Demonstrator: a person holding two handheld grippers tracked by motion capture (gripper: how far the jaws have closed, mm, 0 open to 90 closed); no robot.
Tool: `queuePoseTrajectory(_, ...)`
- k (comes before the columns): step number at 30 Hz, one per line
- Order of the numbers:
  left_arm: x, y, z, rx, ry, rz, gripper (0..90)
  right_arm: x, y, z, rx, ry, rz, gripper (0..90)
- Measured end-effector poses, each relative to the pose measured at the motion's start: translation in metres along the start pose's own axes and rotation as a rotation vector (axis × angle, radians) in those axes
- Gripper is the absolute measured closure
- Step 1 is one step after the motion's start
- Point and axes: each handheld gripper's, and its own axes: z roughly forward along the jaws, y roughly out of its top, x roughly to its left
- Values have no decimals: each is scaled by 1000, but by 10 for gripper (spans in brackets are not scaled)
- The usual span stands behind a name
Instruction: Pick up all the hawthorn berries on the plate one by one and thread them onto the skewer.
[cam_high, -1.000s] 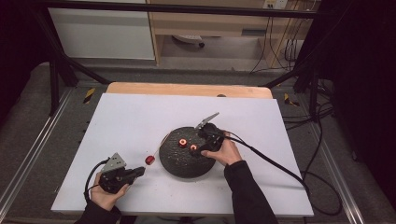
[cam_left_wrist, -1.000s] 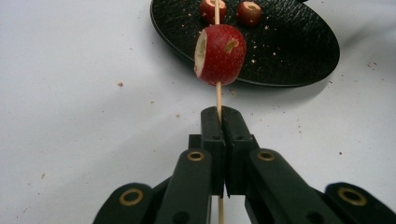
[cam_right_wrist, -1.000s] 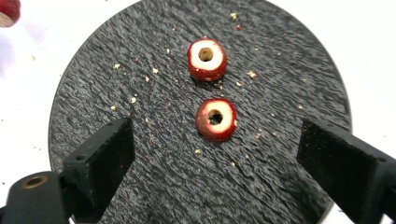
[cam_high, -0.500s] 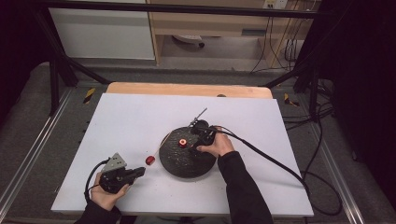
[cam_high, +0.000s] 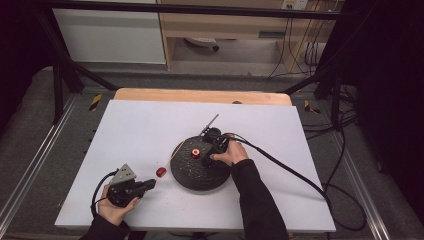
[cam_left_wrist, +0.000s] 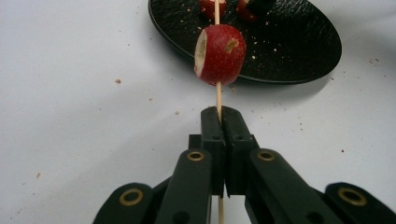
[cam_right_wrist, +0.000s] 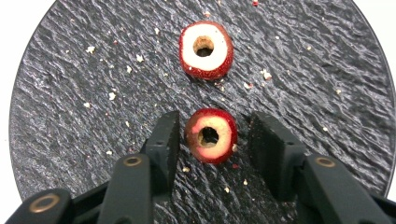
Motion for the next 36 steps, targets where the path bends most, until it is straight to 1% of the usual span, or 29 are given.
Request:
queuePoseTrajectory(4,0,0,0,-1,1,-2,888,-2,1,0,6,12,11,589)
queuePoseTrajectory(9,0,0,1,3,-1,-1,887,-2,1,1,17,23,7,615)
queuePoseTrajectory(19,0,0,1,3,0,1,887,-3,2,1,19,29,22,627)
queuePoseTrajectory(23,0,0,1,2,1,1,887,-2,2,-3,0,31,29,628)
queuePoseTrajectory(29,-1,0,1,2,0,3,888,1,1,-14,-35,33,44,628)
queuePoseTrajectory(33,-1,0,1,-2,-1,3,887,3,0,-21,-52,29,64,629)
queuePoseTrajectory(36,-2,0,1,-2,0,11,888,6,-1,-25,-64,31,79,629)
